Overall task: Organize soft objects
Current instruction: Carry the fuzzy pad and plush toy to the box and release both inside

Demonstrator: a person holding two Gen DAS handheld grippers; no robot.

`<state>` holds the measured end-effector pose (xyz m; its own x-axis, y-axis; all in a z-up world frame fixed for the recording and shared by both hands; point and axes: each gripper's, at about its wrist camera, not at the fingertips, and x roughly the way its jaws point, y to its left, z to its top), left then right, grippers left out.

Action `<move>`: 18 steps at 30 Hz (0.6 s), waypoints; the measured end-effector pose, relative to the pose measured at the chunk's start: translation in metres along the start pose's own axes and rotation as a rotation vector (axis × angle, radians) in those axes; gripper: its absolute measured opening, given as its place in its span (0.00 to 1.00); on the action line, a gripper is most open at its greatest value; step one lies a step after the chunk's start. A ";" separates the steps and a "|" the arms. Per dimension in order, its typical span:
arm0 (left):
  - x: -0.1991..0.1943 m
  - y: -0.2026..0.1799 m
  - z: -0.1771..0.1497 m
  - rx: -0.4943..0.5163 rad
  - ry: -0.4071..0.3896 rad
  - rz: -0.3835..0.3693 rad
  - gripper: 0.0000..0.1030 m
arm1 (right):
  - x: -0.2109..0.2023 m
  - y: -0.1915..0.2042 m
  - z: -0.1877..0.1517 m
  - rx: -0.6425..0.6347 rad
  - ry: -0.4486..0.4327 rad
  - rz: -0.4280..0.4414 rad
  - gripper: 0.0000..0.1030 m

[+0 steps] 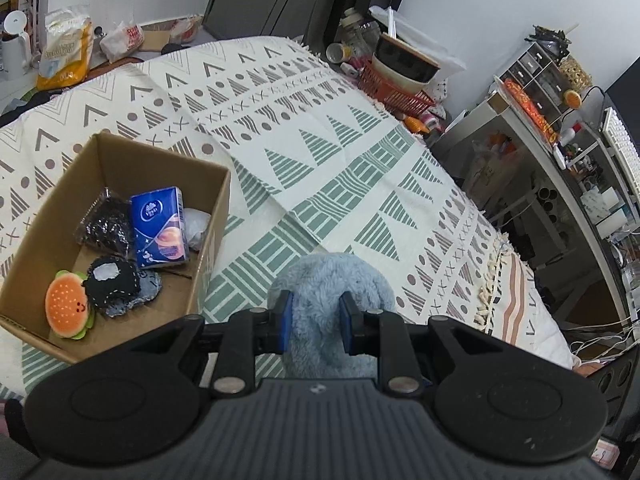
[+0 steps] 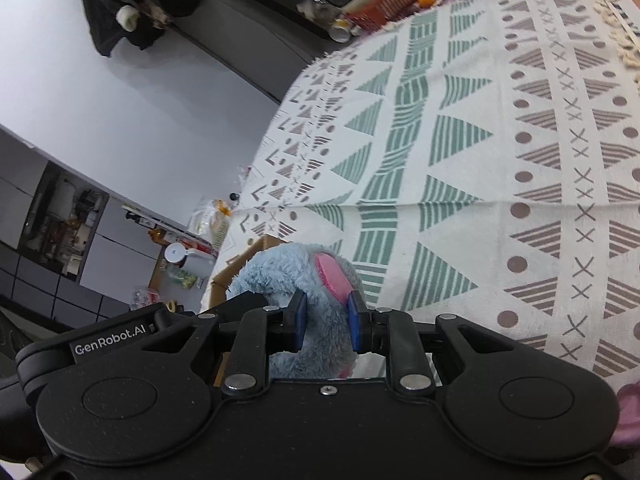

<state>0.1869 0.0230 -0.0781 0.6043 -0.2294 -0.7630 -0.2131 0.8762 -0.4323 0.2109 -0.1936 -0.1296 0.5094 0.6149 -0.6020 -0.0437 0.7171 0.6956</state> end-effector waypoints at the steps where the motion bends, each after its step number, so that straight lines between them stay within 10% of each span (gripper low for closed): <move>1: -0.002 0.000 0.000 0.003 -0.005 -0.001 0.22 | -0.002 0.002 0.000 -0.005 -0.006 0.005 0.20; 18: -0.036 0.019 0.010 -0.008 -0.063 -0.007 0.22 | -0.005 0.034 -0.009 -0.068 -0.032 0.069 0.20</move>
<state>0.1688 0.0527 -0.0537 0.6530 -0.2085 -0.7281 -0.2145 0.8711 -0.4419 0.1995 -0.1689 -0.1064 0.5306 0.6534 -0.5400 -0.1368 0.6947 0.7062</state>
